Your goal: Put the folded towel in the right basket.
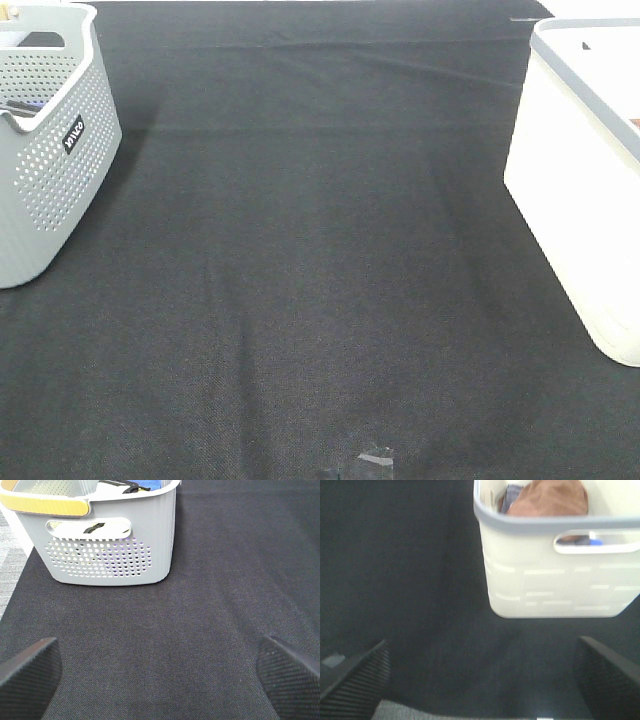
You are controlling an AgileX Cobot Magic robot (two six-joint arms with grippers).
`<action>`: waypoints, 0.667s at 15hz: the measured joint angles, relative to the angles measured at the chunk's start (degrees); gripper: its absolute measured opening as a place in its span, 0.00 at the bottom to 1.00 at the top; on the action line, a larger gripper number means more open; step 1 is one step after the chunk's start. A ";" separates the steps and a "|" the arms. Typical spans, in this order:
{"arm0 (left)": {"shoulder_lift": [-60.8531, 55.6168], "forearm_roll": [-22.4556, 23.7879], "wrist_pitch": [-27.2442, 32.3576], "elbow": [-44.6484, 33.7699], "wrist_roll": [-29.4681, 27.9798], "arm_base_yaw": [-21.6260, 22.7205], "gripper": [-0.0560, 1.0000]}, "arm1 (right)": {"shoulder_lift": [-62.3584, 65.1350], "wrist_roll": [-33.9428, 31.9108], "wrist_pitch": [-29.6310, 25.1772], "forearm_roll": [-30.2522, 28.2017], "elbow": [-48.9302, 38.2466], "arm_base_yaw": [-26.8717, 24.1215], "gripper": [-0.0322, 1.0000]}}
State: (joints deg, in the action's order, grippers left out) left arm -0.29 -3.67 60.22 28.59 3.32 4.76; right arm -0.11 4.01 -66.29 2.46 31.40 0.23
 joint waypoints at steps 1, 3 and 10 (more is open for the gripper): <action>0.00 0.00 0.00 0.00 0.00 0.00 0.99 | 0.34 -0.06 -0.11 0.00 -2.29 0.00 0.95; 0.00 0.00 0.00 0.00 0.00 0.00 0.99 | 0.34 -0.11 1.43 0.00 -5.04 0.00 0.95; 0.00 0.00 0.00 0.00 0.00 0.00 0.99 | 0.34 -0.63 2.29 -0.63 -5.16 0.00 0.95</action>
State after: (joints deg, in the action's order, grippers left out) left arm -0.29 -3.67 60.22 28.59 3.32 4.76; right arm 0.23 3.38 -64.00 1.83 26.24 0.23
